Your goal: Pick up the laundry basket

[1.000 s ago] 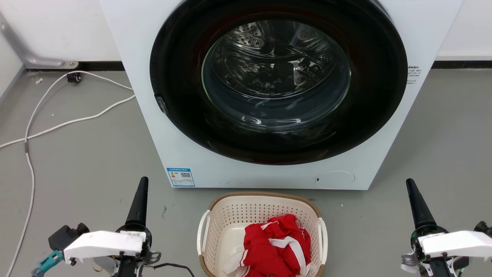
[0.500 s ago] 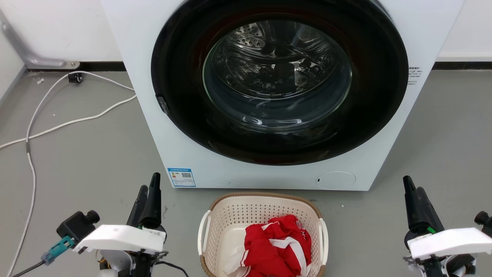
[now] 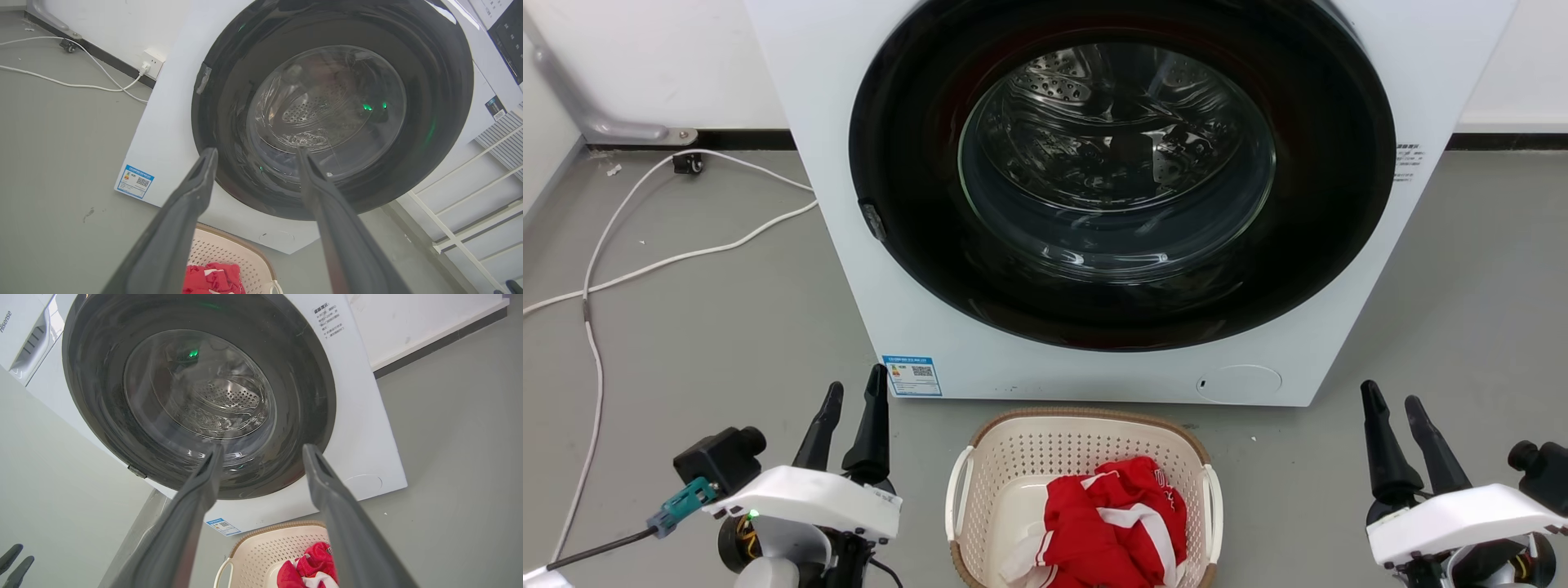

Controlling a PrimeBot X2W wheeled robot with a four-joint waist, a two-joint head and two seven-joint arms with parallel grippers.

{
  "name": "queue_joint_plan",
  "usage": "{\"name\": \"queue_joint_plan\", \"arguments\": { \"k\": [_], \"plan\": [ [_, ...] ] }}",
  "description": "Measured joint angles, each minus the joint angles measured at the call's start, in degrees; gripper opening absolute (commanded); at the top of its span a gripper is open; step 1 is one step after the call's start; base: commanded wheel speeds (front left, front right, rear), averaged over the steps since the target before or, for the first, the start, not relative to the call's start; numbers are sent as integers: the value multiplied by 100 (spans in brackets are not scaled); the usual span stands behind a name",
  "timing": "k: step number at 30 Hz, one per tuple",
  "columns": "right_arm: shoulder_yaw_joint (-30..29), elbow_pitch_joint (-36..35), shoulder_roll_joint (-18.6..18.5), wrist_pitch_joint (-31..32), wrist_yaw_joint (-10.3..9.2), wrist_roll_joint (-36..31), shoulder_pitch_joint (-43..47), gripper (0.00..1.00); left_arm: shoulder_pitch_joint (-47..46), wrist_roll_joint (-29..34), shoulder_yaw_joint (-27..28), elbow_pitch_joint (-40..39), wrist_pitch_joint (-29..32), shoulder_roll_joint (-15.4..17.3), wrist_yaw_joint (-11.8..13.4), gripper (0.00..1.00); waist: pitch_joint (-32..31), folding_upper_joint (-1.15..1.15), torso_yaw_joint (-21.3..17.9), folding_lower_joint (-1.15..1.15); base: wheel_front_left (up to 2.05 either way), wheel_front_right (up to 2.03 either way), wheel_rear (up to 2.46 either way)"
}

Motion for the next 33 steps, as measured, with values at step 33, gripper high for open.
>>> {"name": "queue_joint_plan", "arguments": {
  "k": [33],
  "plan": [
    [47,-338,9,48,1,-2392,178,100,-342,2126,-493,383,-465,122,196,100,3,0,76,0,0,0,0]
  ]
}}
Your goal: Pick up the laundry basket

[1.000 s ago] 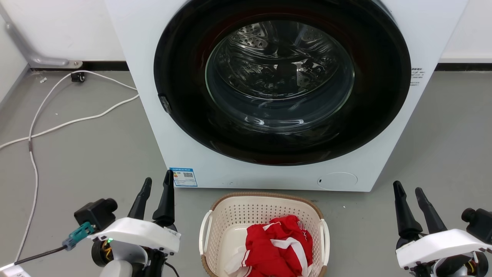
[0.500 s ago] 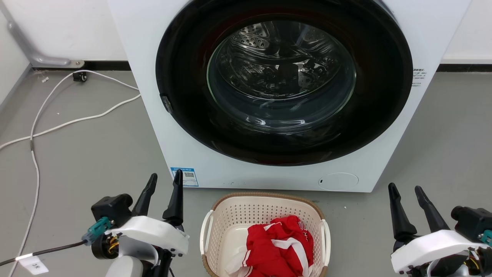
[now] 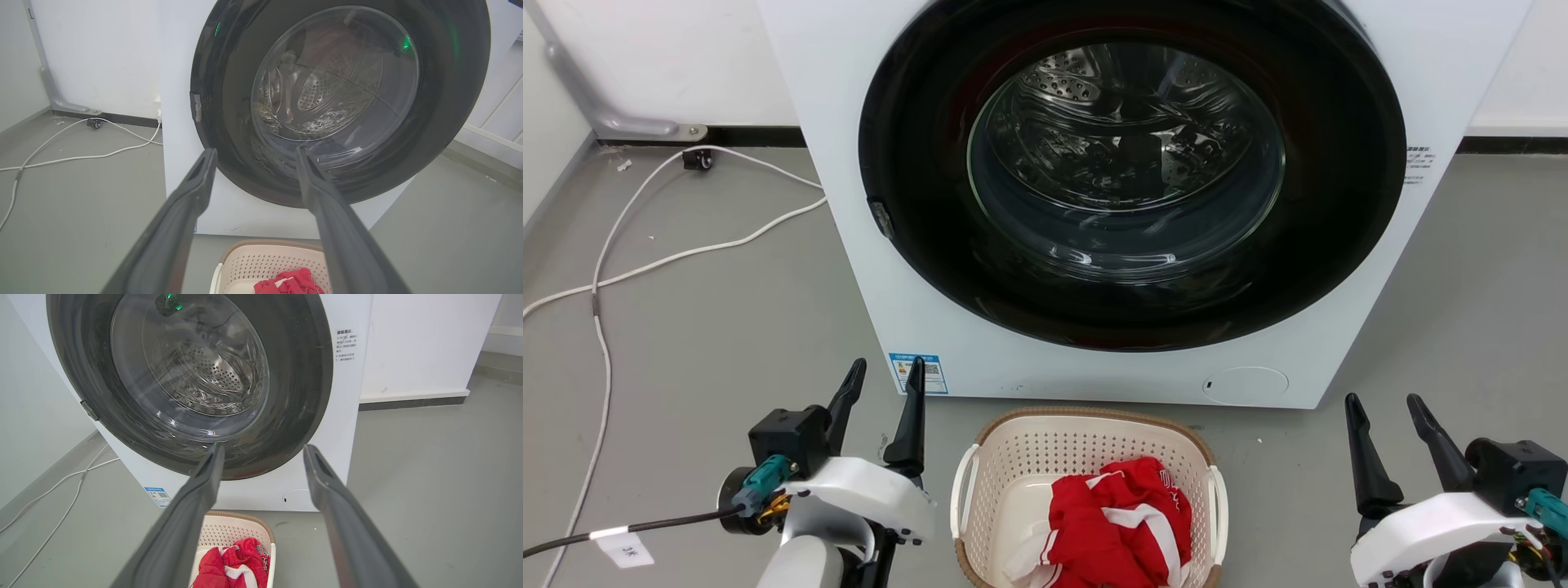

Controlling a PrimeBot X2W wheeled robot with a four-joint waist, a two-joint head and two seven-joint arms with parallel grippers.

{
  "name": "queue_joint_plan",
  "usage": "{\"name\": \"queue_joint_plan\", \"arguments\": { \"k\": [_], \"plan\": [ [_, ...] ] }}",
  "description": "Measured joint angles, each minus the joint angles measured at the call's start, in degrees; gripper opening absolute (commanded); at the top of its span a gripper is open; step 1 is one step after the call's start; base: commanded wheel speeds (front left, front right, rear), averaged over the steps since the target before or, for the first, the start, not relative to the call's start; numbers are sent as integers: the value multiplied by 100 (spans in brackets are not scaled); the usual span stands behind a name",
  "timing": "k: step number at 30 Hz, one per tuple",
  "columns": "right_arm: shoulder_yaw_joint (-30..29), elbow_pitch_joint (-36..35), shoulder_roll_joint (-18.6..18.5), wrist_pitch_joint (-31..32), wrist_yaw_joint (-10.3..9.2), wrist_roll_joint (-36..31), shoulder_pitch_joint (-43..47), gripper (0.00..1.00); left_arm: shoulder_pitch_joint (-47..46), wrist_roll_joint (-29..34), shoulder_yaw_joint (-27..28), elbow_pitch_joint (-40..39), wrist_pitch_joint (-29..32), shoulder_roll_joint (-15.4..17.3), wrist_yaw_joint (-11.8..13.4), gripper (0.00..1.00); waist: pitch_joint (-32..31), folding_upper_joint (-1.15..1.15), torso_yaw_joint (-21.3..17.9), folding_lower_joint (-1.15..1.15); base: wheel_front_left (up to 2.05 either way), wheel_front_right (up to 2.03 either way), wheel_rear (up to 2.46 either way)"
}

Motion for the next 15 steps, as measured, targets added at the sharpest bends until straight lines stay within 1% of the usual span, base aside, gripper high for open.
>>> {"name": "queue_joint_plan", "arguments": {
  "k": [15],
  "plan": [
    [18,-114,4,-32,1,-790,43,100,-83,695,-125,44,-175,47,101,100,-4,0,29,0,0,0,0]
  ]
}}
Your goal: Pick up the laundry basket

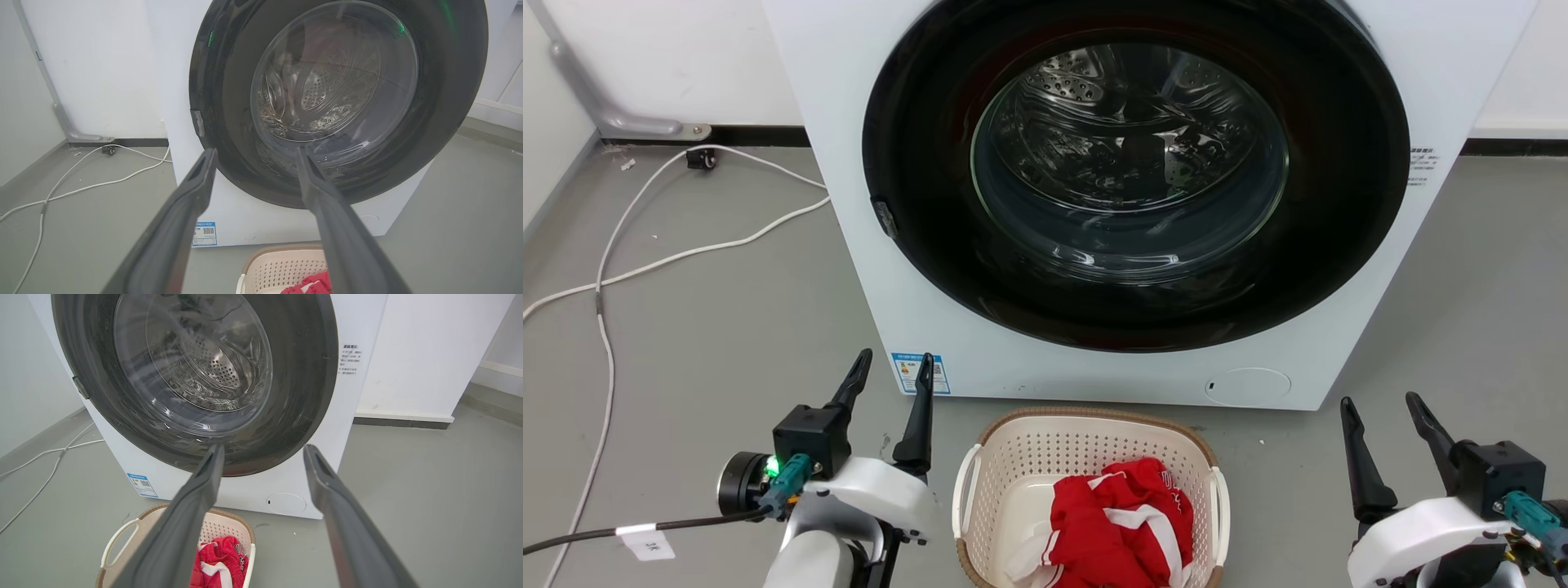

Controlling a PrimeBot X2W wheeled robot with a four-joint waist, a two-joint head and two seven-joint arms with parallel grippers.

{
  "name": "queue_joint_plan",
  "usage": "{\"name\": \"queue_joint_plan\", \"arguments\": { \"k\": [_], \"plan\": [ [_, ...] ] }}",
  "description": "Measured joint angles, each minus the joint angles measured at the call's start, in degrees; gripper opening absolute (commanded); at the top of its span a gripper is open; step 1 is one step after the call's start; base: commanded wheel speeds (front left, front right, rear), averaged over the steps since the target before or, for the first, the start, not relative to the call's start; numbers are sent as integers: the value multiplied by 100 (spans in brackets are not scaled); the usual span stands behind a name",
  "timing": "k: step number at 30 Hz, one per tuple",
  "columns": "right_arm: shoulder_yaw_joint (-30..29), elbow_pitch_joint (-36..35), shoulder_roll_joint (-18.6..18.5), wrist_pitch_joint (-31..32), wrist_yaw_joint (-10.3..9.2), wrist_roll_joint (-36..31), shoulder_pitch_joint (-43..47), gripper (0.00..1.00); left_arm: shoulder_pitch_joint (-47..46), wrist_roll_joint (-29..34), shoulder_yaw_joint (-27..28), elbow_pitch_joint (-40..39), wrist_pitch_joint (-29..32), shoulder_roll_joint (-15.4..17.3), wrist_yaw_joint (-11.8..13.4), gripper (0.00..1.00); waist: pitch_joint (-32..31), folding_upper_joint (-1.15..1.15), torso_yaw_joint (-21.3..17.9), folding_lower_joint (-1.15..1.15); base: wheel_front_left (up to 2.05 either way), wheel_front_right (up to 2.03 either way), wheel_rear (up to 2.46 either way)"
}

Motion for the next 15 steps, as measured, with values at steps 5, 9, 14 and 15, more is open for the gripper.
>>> {"name": "queue_joint_plan", "arguments": {
  "k": [5,9,14,15],
  "plan": [
    [-40,-30,1,-37,0,-216,45,100,-4,198,-46,43,-54,2,15,100,-12,0,14,0,0,0,0],
    [-103,-48,2,-81,1,-314,53,100,-14,330,-73,70,-89,1,22,100,-14,0,29,0,0,0,0],
    [-134,-58,3,-134,1,-425,57,100,-31,488,-92,105,-142,0,46,100,-16,0,48,0,0,0,0],
    [-136,-58,4,-148,1,-433,57,100,-34,524,-91,114,-156,0,46,100,-16,0,52,0,0,0,0]
  ]
}}
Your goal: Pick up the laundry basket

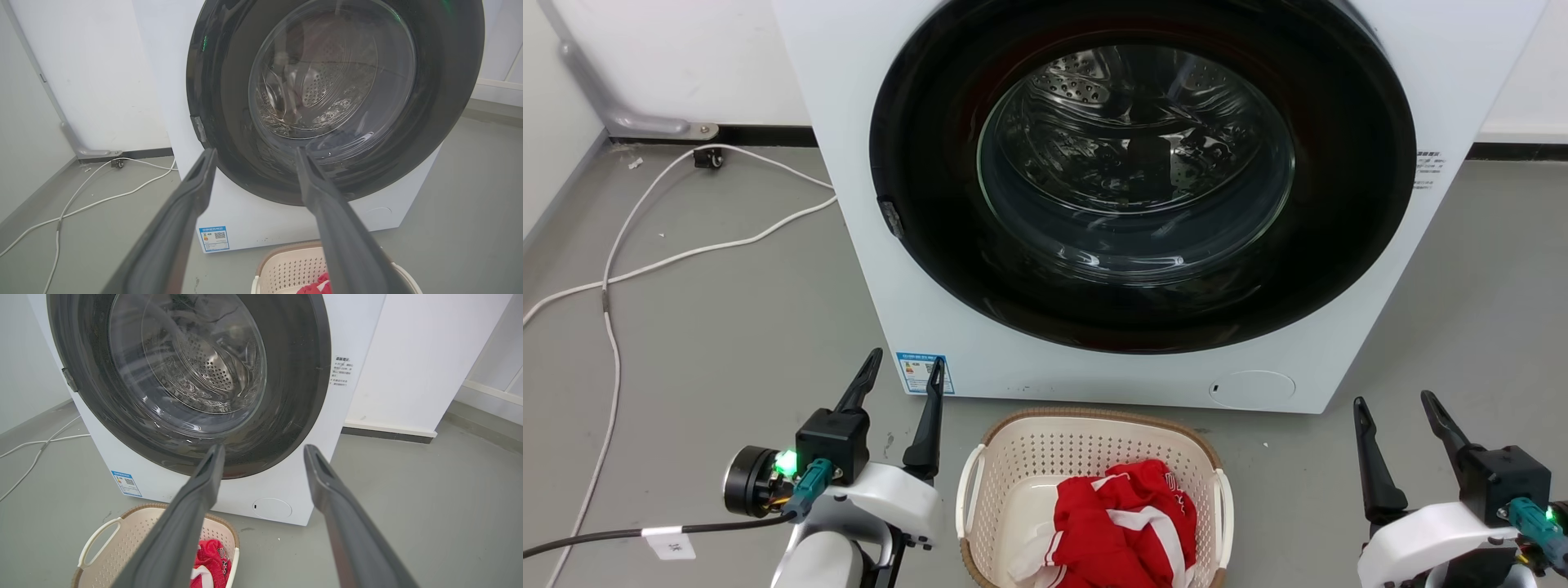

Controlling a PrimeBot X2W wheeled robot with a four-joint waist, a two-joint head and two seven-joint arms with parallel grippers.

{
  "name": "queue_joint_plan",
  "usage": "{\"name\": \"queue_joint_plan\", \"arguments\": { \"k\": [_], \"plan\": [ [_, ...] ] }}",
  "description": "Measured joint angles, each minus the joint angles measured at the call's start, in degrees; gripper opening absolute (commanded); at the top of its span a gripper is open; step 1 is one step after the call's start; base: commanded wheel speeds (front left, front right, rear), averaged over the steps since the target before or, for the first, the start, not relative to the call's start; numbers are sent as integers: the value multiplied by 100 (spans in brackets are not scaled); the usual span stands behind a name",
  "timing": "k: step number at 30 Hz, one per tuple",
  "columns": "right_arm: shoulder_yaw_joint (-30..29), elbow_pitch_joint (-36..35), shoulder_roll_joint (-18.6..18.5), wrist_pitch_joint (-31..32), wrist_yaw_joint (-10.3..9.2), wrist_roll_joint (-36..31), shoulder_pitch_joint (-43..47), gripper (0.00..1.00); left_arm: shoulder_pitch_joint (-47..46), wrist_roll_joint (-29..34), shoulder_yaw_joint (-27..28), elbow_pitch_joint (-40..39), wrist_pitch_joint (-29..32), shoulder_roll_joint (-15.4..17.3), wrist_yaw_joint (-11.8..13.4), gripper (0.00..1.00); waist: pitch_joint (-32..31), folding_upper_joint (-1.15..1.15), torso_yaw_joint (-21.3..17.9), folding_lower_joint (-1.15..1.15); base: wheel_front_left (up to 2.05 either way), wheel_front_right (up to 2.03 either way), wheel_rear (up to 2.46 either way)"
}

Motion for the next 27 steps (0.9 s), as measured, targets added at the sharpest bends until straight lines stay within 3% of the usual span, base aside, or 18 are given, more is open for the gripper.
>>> {"name": "queue_joint_plan", "arguments": {
  "k": [27],
  "plan": [
    [-71,193,3,-152,0,-116,-21,100,-84,162,63,171,-97,-88,29,100,43,0,-19,0,0,0,0]
  ]
}}
